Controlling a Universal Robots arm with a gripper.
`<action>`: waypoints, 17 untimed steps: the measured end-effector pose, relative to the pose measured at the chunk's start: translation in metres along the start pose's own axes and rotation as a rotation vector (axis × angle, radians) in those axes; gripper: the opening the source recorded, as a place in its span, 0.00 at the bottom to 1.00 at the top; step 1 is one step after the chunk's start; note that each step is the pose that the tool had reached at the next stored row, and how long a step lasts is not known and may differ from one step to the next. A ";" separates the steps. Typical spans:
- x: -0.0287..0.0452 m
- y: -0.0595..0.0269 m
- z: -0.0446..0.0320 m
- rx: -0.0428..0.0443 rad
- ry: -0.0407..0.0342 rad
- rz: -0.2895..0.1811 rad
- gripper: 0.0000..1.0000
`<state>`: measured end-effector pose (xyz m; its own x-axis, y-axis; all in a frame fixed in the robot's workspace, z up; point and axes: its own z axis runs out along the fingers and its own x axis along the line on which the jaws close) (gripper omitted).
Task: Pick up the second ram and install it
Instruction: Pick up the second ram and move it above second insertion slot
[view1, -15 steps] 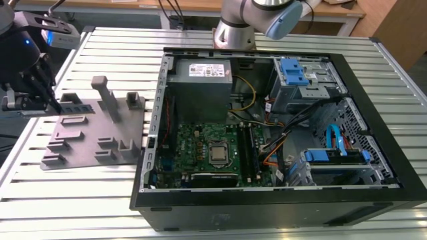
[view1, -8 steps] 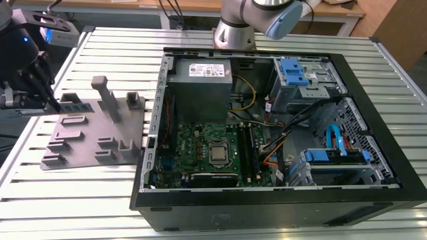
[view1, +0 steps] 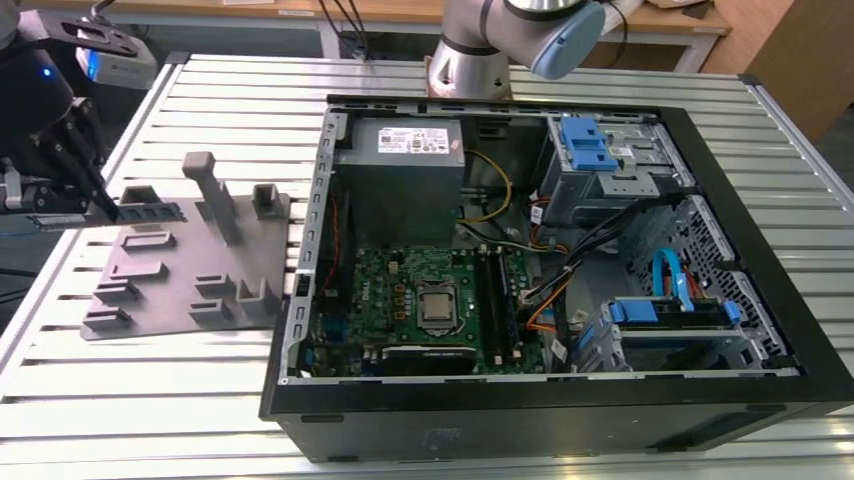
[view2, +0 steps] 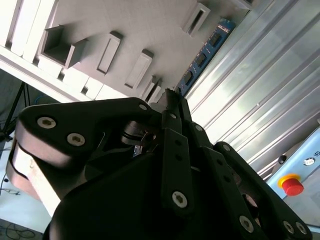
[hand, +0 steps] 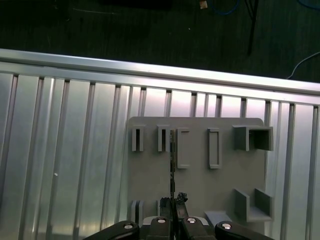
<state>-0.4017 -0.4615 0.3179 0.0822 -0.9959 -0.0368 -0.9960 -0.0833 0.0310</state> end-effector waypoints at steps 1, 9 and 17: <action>0.0000 0.0000 -0.0008 0.0000 0.0000 0.000 0.14; -0.0004 0.0004 -0.0111 0.0000 0.0000 0.000 0.14; -0.0007 0.0006 -0.0199 0.0000 0.0000 0.000 0.14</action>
<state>-0.4017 -0.4615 0.3379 0.0822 -0.9959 -0.0368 -0.9960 -0.0833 0.0310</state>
